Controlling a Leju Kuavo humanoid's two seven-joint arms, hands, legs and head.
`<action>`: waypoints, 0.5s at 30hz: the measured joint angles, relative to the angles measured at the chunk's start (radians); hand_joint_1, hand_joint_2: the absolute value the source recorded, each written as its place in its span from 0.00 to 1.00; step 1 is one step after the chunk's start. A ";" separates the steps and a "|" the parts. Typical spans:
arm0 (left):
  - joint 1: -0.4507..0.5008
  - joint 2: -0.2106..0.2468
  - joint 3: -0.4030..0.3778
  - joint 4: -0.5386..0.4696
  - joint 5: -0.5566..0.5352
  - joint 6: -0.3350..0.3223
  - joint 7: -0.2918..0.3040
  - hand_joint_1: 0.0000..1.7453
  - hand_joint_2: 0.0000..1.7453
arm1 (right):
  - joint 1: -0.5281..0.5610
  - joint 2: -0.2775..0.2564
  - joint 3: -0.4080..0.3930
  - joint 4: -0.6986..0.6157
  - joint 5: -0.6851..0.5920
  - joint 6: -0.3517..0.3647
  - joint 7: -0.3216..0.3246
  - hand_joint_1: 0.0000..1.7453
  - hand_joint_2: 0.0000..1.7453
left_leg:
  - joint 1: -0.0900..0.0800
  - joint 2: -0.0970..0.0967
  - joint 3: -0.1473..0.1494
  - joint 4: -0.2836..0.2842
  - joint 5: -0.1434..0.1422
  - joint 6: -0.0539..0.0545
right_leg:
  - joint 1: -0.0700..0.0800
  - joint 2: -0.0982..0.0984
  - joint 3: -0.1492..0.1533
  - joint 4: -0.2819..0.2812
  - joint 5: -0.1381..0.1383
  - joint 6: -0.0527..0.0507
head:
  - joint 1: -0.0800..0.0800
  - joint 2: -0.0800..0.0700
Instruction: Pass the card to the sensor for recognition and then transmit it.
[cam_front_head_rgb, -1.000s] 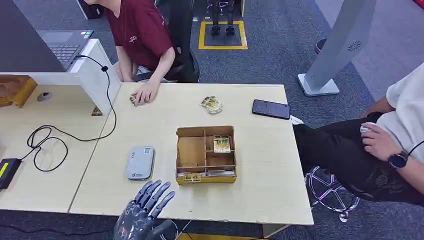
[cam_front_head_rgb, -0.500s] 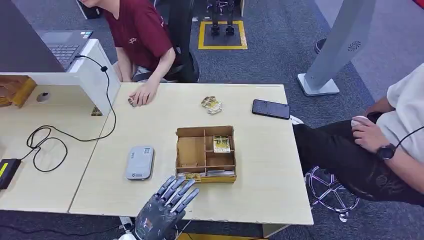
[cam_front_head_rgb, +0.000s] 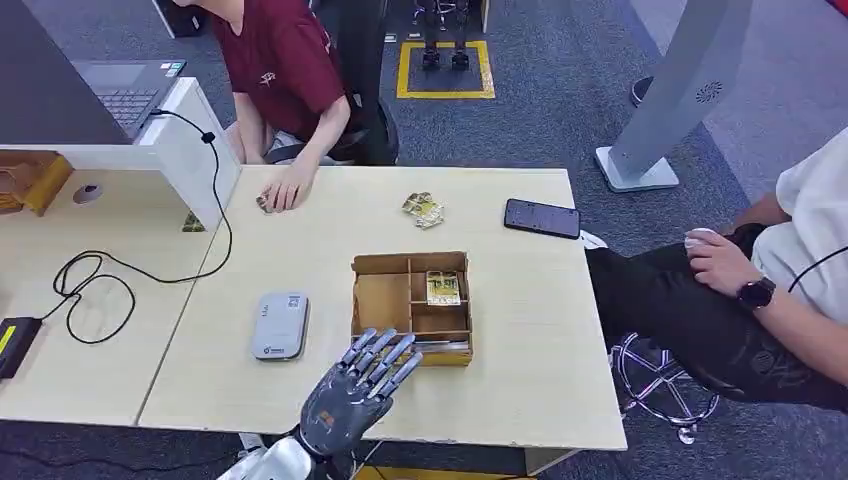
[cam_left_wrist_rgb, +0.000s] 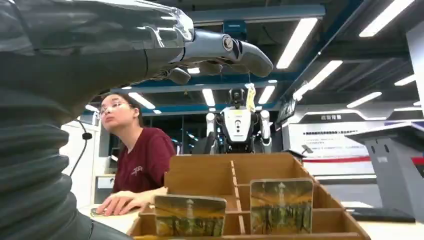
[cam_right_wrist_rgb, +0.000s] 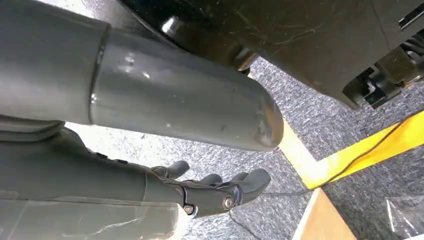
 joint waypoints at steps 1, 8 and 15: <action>-0.006 -0.006 -0.001 0.011 -0.001 0.000 0.003 0.00 1.00 | 0.000 0.000 0.002 0.000 0.000 0.000 0.000 0.00 0.00 | 0.000 0.000 0.000 0.000 0.000 0.000 | 0.000 0.000 0.000 0.000 0.000 0.000 | 0.000 0.000; -0.050 -0.032 -0.016 0.091 -0.011 0.000 0.035 0.00 1.00 | -0.001 0.000 0.007 -0.003 0.000 0.000 0.000 0.00 0.00 | 0.000 0.000 0.000 0.000 0.000 0.000 | 0.000 0.000 0.000 0.000 0.000 0.000 | 0.000 0.000; -0.068 -0.040 -0.024 0.130 -0.018 -0.007 0.072 0.00 1.00 | -0.002 0.000 0.008 -0.005 -0.002 -0.003 -0.003 0.00 0.00 | 0.000 0.000 0.000 0.000 0.000 0.000 | 0.000 0.000 0.000 0.000 0.000 0.000 | 0.000 0.000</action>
